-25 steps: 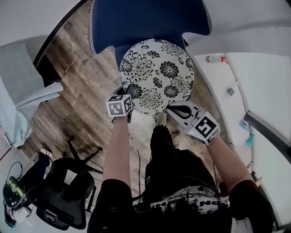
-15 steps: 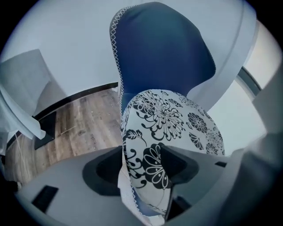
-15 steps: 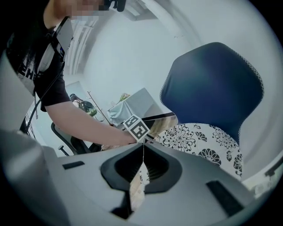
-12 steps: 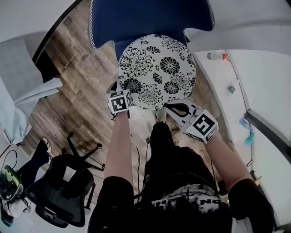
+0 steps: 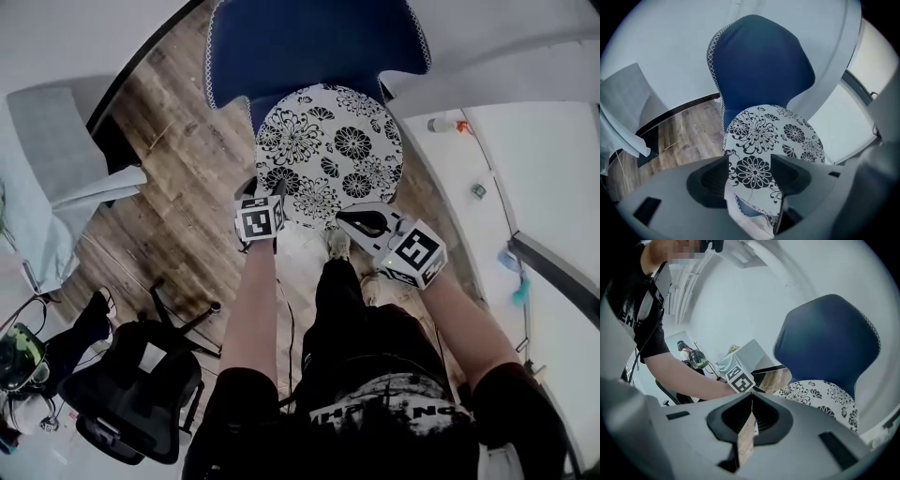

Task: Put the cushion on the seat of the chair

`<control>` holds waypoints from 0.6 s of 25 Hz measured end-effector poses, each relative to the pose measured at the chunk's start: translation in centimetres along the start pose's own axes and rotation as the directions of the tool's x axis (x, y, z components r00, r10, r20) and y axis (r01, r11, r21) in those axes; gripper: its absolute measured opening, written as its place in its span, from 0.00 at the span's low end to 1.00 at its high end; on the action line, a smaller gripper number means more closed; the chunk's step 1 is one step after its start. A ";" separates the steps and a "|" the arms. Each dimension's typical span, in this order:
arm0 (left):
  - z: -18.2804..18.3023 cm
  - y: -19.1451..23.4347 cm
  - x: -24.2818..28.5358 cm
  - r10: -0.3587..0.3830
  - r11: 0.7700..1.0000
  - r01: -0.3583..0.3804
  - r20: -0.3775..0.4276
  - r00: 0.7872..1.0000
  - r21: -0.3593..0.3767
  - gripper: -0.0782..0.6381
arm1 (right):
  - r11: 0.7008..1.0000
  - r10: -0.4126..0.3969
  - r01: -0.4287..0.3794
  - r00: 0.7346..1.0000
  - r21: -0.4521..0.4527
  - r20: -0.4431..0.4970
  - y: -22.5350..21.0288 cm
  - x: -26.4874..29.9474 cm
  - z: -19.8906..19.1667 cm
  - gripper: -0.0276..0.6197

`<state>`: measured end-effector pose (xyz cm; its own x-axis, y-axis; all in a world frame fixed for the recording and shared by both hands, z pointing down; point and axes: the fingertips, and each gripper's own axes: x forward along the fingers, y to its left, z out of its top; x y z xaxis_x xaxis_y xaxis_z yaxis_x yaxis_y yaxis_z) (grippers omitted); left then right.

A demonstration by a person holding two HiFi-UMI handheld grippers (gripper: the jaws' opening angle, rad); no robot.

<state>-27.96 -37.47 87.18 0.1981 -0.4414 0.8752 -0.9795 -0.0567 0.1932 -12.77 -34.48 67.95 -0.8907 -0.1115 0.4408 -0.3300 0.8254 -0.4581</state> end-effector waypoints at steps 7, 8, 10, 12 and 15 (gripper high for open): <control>4.3 -4.9 -5.1 -0.090 0.993 0.083 0.087 0.992 0.081 0.45 | 1.000 -0.012 0.013 0.999 -0.013 0.034 1.0 -1.9 3.3 0.07; 5.1 -5.8 -6.0 -0.104 0.991 0.094 0.108 0.989 0.094 0.40 | 1.000 -0.016 0.017 0.999 -0.022 0.037 1.1 -2.3 3.8 0.07; 6.8 -7.5 -8.0 -0.132 0.985 0.112 0.153 0.979 0.129 0.35 | 0.999 -0.024 0.026 0.999 -0.039 0.049 1.4 -3.2 4.9 0.07; 8.6 -9.3 -10.1 -0.167 0.978 0.136 0.202 0.965 0.160 0.27 | 0.997 -0.031 0.035 0.998 -0.063 0.063 1.7 -4.0 6.3 0.07; 10.6 -12.1 -13.7 -0.233 0.965 0.189 0.261 0.937 0.182 0.17 | 0.995 -0.046 0.052 0.996 -0.082 0.073 2.5 -5.5 7.6 0.07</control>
<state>-19.19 -40.16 68.14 0.4044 -0.6338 0.6594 -0.9142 -0.3012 0.2711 -11.04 -36.00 58.52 -0.8950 -0.1894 0.4038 -0.3489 0.8612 -0.3696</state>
